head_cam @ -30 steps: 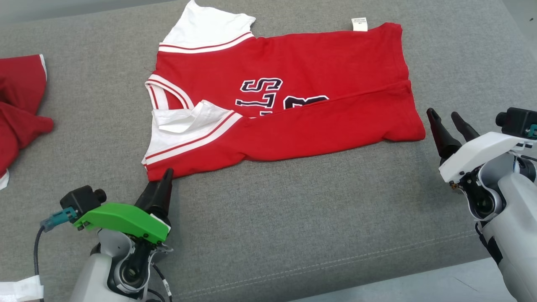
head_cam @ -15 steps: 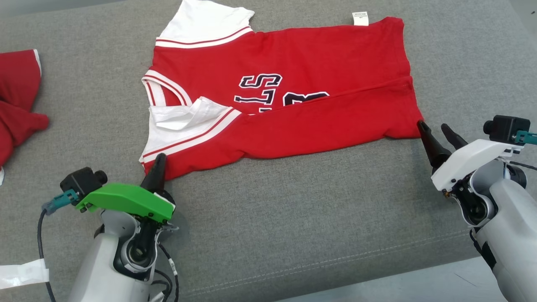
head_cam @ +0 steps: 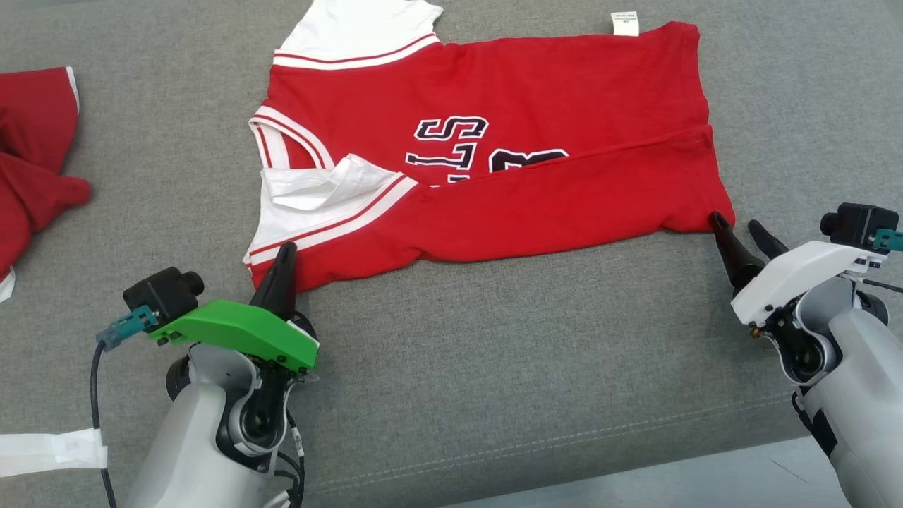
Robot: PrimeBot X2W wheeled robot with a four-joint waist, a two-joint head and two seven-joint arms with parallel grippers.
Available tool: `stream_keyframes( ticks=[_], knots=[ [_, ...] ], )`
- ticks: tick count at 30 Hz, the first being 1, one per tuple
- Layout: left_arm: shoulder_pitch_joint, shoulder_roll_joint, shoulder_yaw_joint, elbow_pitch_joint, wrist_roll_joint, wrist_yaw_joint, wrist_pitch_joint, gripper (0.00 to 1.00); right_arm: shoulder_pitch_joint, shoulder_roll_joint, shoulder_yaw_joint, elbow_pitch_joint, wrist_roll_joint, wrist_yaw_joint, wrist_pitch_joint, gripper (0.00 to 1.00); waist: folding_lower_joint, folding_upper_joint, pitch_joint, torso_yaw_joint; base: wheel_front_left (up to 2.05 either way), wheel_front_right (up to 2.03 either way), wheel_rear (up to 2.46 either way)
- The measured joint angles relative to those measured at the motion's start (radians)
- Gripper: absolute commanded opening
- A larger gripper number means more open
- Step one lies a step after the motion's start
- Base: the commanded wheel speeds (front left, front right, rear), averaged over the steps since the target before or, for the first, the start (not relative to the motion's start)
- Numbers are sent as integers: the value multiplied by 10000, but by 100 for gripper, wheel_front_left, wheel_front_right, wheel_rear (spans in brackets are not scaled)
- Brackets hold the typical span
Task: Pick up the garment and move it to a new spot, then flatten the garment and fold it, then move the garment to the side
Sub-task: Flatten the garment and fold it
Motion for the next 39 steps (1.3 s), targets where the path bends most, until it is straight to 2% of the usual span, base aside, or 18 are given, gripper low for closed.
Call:
stream_keyframes(
  ticks=[2,7,8,18,26,32,34,36,37,38,39],
  knots=[
    [12,56,-157,-63,345,12,-40,0,-4,-13,0,17,0,0,-10,100,0,0,3,12,0,0,0],
    [151,727,-537,-288,1406,102,-362,94,-13,-38,-12,35,0,0,-151,100,0,0,-9,29,0,0,0],
    [246,825,-604,-332,1618,136,-431,100,-13,-46,-33,36,0,0,-203,100,0,0,-15,35,0,0,0],
    [1015,706,-784,-255,1737,435,-274,100,-19,-199,-125,96,0,0,-357,100,0,0,-63,129,0,0,0],
    [1020,314,-407,-253,851,439,-8,100,-59,-157,-46,98,0,2,-416,100,0,0,-40,57,0,0,0],
    [855,272,10,-253,472,527,-8,100,-103,-52,50,100,0,2,-414,100,0,0,22,-147,0,0,0],
    [719,249,33,-196,420,527,21,96,-103,-77,23,119,2,2,-443,100,0,0,51,-203,0,0,0],
    [622,209,33,-150,420,533,25,83,-103,-98,10,144,6,2,-443,100,0,0,74,-236,0,0,0],
    [591,196,33,-121,420,533,25,69,-103,-98,10,153,12,2,-443,100,0,0,83,-249,0,0,0],
    [566,184,38,-92,420,535,23,48,-103,-96,10,163,17,2,-443,100,0,0,91,-261,0,0,0],
    [540,176,58,-61,420,535,19,42,-103,-94,10,176,21,2,-445,100,0,0,99,-271,0,0,0]
  ],
)
